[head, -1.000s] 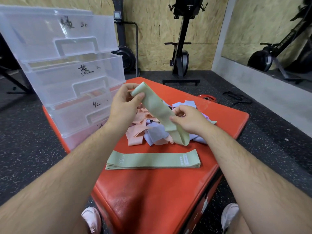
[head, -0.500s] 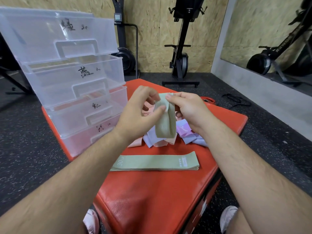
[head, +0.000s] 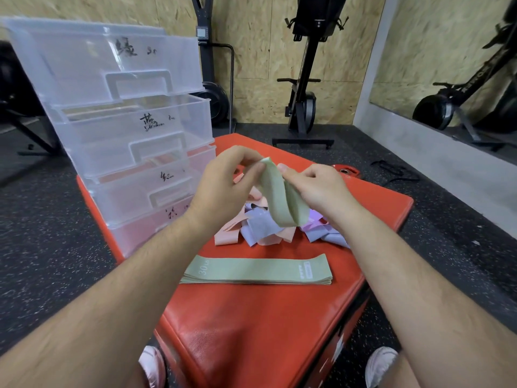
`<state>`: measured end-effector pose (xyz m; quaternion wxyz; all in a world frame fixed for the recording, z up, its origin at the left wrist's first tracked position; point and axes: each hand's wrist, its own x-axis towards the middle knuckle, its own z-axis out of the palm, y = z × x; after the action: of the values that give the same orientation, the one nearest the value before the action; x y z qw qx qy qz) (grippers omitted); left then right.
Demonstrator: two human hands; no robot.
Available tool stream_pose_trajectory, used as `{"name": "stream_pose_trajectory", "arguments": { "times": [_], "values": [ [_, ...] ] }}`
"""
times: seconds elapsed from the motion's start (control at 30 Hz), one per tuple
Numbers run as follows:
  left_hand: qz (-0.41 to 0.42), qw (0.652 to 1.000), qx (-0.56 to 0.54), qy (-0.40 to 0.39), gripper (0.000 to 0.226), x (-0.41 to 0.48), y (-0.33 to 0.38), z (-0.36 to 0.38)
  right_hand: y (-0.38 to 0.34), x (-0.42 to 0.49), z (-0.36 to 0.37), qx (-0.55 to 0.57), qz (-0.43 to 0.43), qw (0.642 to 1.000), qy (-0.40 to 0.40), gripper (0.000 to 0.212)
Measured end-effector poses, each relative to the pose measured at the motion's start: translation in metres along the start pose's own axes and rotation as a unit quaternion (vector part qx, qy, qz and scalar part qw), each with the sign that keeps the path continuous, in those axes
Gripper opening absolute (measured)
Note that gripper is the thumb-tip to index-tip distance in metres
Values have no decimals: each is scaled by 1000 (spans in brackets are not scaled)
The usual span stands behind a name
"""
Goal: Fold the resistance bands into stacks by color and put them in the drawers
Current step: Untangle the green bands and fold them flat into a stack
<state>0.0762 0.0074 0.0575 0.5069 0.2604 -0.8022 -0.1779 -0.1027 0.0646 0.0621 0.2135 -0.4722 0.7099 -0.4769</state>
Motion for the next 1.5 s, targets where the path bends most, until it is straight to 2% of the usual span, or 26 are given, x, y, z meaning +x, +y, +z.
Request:
{"name": "stream_pose_trajectory", "arguments": {
  "times": [0.1, 0.17, 0.27, 0.37, 0.47, 0.53, 0.57, 0.63, 0.7, 0.77, 0.87, 0.93, 1.0, 1.2, 1.33, 1.4, 1.43, 1.5],
  "values": [
    [-54, 998, -36, 5, 9, 2, -1, -2, 5, 2, 9, -129, -76, 982, 117, 50],
    [-75, 996, -47, 9, 8, 4, -3, -3, 7, 5, 14, -179, -106, 969, 132, 53],
    [-104, 993, -58, 19, 8, 5, -8, -4, 9, 10, 20, -262, -92, 944, 178, 76],
    [-108, 992, -53, 27, 9, 5, -11, -5, 9, 9, 24, -281, -85, 930, 220, 78],
    [-104, 993, -48, 27, 9, 6, -11, -6, 4, 6, 26, -221, -147, 935, 236, 58],
    [-100, 994, -45, 21, 9, 6, -11, -5, 1, 5, 30, -142, -200, 953, 180, 47],
    [-99, 994, -45, 18, 9, 6, -11, -5, 1, 6, 31, -113, -213, 962, 127, 47],
    [-96, 994, -48, 17, 8, 6, -11, -4, 3, 4, 36, -49, -198, 979, -6, 47],
    [-90, 995, -46, 23, 8, 7, -11, -5, 10, 5, 41, -14, -189, 979, -78, 32],
    [-90, 994, -54, 30, 8, 8, -11, -7, 15, 8, 44, 20, -179, 978, -102, 15],
    [-118, 986, -103, 61, 7, 12, -14, -12, 18, 10, 40, 34, -157, 978, -131, 16],
    [-141, 977, -136, 85, 7, 14, -18, -18, 24, 13, 33, -7, -153, 978, -140, 13],
    [-165, 969, -159, 97, 8, 12, -22, -24, 31, 15, 25, -76, -140, 976, -147, 23],
    [-222, 952, -172, 123, 12, 0, -32, -43, 40, 8, -15, -169, -112, 957, -209, 27],
    [-270, 936, -175, 145, 7, -10, -41, -55, 52, 6, -38, -235, -56, 944, -226, 31],
    [-301, 923, -186, 152, 1, -18, -49, -61, 58, 4, -44, -236, -26, 941, -241, 33],
    [-319, 916, -188, 151, 5, -21, -53, -63, 60, 1, -45, -222, -11, 943, -250, 31],
    [-346, 909, -190, 136, 9, -30, -64, -65, 64, -5, -47, -135, 29, 953, -268, 20]
  ]
}}
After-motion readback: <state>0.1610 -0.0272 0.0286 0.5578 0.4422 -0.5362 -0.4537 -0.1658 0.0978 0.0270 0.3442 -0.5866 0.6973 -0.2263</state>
